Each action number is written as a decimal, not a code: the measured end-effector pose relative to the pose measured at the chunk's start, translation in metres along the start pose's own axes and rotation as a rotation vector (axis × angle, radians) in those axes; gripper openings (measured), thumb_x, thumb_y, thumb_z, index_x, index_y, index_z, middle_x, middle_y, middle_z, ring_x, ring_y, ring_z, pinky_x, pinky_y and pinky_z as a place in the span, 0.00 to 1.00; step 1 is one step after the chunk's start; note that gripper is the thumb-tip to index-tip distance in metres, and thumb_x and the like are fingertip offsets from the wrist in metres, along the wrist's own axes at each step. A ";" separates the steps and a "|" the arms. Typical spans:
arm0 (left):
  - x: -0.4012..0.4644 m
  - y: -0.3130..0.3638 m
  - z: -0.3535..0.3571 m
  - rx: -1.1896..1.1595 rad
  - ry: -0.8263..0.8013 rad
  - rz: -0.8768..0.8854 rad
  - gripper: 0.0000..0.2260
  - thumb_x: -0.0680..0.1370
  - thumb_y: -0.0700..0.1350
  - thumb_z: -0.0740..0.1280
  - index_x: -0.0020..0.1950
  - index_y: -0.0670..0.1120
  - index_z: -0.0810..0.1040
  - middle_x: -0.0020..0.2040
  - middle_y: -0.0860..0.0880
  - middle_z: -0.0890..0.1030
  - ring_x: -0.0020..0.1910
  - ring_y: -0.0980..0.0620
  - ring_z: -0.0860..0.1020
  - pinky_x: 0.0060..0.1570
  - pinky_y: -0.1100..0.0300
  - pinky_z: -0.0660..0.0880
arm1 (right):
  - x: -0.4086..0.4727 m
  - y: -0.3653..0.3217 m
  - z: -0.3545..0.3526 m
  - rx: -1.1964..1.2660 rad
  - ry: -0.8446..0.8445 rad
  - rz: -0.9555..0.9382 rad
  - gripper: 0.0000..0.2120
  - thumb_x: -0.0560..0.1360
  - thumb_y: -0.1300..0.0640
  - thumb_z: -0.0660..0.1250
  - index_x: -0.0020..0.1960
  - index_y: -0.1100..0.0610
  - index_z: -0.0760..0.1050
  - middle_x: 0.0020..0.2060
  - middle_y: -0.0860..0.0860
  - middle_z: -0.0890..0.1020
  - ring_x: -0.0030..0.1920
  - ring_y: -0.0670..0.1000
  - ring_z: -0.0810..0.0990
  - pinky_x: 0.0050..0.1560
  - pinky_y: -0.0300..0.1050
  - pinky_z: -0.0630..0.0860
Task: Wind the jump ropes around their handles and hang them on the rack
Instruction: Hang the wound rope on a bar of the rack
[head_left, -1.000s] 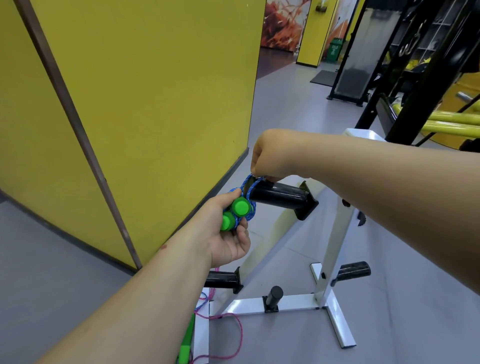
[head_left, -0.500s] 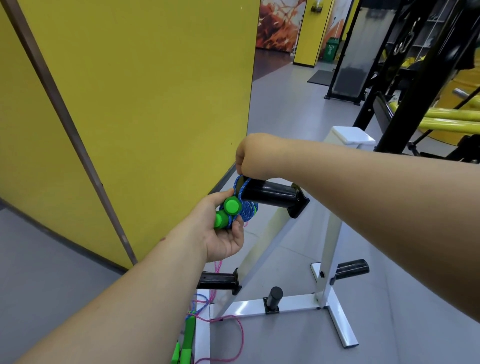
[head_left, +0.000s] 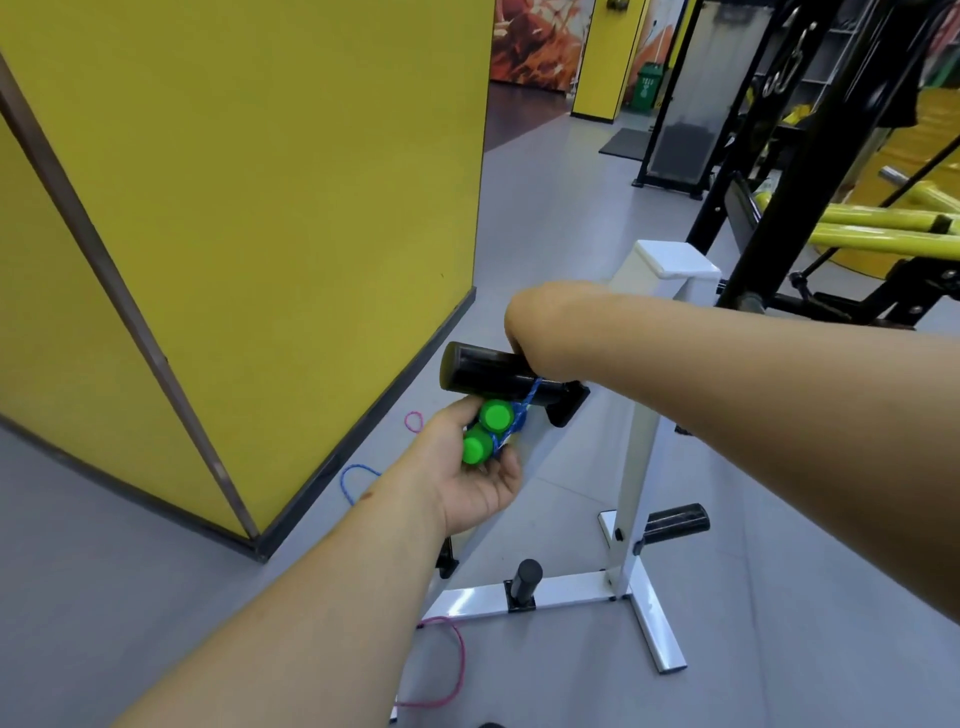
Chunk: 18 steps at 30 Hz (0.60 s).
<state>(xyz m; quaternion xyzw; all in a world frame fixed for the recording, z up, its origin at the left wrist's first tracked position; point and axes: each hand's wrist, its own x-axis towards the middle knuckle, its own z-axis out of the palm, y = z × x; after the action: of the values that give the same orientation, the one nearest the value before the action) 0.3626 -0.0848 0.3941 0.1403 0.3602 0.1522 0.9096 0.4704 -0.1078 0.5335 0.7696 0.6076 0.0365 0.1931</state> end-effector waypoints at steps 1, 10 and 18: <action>0.001 0.000 0.000 0.012 0.013 0.019 0.18 0.73 0.51 0.75 0.58 0.42 0.80 0.49 0.44 0.78 0.39 0.50 0.76 0.33 0.62 0.78 | -0.002 0.002 0.000 -0.019 0.009 -0.001 0.12 0.74 0.65 0.64 0.34 0.57 0.66 0.32 0.52 0.72 0.30 0.52 0.69 0.37 0.45 0.71; 0.010 -0.017 0.008 -0.064 0.006 0.088 0.17 0.75 0.55 0.72 0.57 0.45 0.79 0.42 0.46 0.75 0.33 0.53 0.73 0.27 0.63 0.73 | -0.007 0.003 0.005 -0.118 0.010 -0.010 0.13 0.74 0.63 0.66 0.36 0.54 0.64 0.35 0.50 0.71 0.33 0.52 0.70 0.44 0.48 0.71; 0.006 -0.018 0.007 -0.015 0.063 0.128 0.23 0.74 0.58 0.73 0.61 0.43 0.81 0.52 0.43 0.80 0.40 0.50 0.78 0.33 0.59 0.79 | -0.009 0.008 0.002 -0.132 -0.011 -0.075 0.07 0.75 0.64 0.64 0.41 0.54 0.70 0.35 0.50 0.72 0.32 0.50 0.69 0.37 0.45 0.69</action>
<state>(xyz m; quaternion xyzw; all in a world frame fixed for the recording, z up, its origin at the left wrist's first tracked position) 0.3748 -0.0995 0.3886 0.1515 0.3777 0.2168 0.8874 0.4759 -0.1183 0.5357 0.7320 0.6311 0.0652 0.2481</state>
